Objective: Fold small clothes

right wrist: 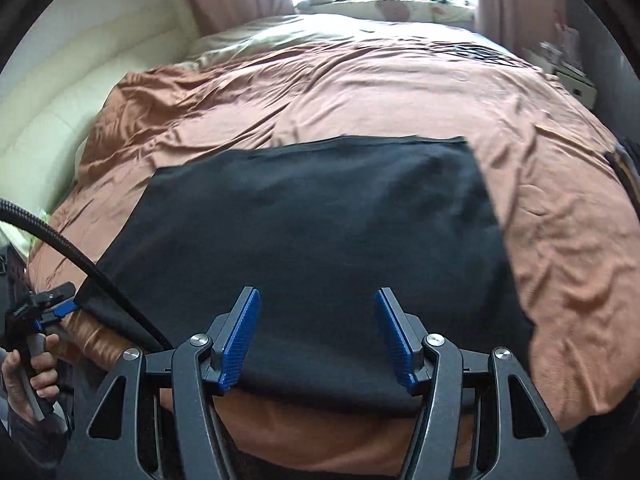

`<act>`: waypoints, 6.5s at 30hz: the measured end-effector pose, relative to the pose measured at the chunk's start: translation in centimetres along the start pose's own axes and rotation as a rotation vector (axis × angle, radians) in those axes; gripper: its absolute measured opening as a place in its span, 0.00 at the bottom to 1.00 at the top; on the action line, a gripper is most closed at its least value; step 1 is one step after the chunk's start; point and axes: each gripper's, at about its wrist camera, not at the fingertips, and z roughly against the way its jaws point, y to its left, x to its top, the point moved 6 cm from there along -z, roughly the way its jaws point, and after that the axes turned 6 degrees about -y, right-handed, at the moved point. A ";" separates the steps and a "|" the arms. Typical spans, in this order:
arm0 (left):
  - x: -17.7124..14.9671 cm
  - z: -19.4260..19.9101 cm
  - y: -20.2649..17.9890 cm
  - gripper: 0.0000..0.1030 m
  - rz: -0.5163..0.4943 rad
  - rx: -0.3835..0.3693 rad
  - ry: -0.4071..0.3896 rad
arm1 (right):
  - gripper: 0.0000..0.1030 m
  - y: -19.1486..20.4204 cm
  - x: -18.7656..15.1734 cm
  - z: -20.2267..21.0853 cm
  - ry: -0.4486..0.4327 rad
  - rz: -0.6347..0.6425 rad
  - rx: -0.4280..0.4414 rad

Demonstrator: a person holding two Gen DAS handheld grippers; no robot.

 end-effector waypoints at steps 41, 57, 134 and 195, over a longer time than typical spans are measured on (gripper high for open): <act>-0.3 1.3 4.0 0.69 0.231 -0.002 0.005 | 0.09 7.2 5.5 -18.2 0.193 0.142 -0.018; -0.4 -0.5 3.9 0.34 0.334 -0.030 0.042 | 0.09 6.2 10.1 -24.0 0.201 0.094 -0.056; 6.1 1.1 -26.7 0.05 -0.018 -0.500 0.077 | 0.56 -6.4 -3.6 5.3 -0.098 -0.167 0.131; -8.5 -11.8 -19.1 0.44 -0.266 -0.003 0.375 | 0.09 -12.8 -3.6 0.6 0.072 -0.167 0.028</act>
